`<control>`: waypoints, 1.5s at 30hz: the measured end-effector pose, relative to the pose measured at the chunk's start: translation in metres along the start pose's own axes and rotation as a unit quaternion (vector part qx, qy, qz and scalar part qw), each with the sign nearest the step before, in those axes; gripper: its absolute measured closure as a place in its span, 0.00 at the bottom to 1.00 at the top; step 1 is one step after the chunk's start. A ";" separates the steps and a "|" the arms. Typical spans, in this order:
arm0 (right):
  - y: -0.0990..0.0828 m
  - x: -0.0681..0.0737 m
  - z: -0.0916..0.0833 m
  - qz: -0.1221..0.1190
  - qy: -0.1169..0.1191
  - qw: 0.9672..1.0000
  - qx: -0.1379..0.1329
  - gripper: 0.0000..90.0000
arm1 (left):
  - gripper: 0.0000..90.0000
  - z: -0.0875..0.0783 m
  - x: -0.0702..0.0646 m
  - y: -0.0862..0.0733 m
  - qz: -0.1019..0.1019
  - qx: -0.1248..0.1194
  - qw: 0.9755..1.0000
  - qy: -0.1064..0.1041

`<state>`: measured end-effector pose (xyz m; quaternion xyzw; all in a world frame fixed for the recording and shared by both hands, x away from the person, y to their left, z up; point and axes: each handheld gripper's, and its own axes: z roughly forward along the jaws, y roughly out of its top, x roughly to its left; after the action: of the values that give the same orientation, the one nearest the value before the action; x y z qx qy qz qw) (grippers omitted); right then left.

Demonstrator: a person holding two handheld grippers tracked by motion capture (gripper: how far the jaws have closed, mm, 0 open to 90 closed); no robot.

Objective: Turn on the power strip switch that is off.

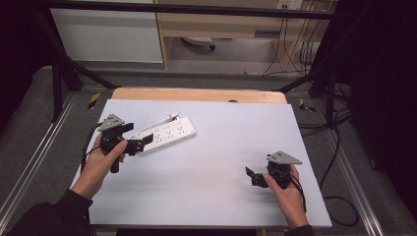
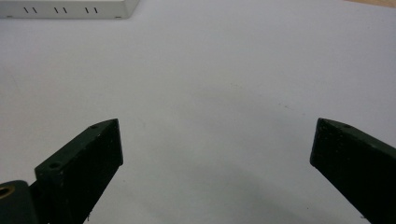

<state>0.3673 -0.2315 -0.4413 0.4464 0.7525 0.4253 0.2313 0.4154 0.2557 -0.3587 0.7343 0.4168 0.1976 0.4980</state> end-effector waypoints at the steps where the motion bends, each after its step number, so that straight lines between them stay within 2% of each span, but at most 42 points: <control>1: 0.000 0.000 0.000 0.000 0.000 1.000 0.000 0.03 | 0.08 -0.002 0.000 -0.001 0.001 -0.001 1.000 0.000; 9: 0.000 0.000 0.000 0.000 -0.001 1.000 -0.001 0.03 | 0.08 -0.018 -0.002 -0.016 -0.008 -0.003 1.000 -0.004; 15: 0.000 0.000 0.000 -0.002 -0.001 1.000 0.000 0.03 | 0.08 -0.039 0.003 -0.035 -0.019 -0.012 1.000 -0.001; 17: 0.000 0.000 0.000 -0.002 -0.002 1.000 0.001 0.03 | 0.08 -0.046 0.005 -0.042 -0.019 -0.006 1.000 0.003; 22: 0.000 0.000 0.001 -0.005 -0.002 1.000 0.003 0.03 | 0.08 -0.061 0.005 -0.056 -0.024 -0.008 1.000 0.005; 27: 0.000 0.000 0.001 -0.003 -0.004 1.000 0.004 0.03 | 0.08 -0.068 0.002 -0.068 -0.018 -0.011 1.000 0.012; 31: -0.001 -0.001 0.001 -0.006 -0.006 1.000 0.003 0.03 | 0.09 -0.069 0.000 -0.081 -0.027 -0.015 0.999 0.020; 35: -0.001 -0.001 0.001 -0.005 -0.005 1.000 0.004 0.03 | 0.09 -0.065 -0.003 -0.095 -0.024 0.000 1.000 0.020; 39: -0.001 -0.001 0.000 -0.005 -0.006 1.000 0.003 0.03 | 0.09 -0.062 -0.007 -0.104 -0.018 0.018 1.000 0.010; 42: -0.001 -0.002 0.000 -0.004 -0.008 1.000 0.004 0.03 | 0.09 -0.061 -0.012 -0.109 -0.003 0.033 0.999 -0.003; 45: -0.002 -0.004 -0.001 -0.001 -0.011 1.000 0.005 0.03 | 0.09 -0.058 -0.018 -0.116 0.008 0.056 0.998 -0.019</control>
<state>0.3678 -0.2356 -0.4427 0.4515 0.7527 0.4160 0.2379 0.3156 0.2922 -0.4358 0.7680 0.4119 0.1634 0.4623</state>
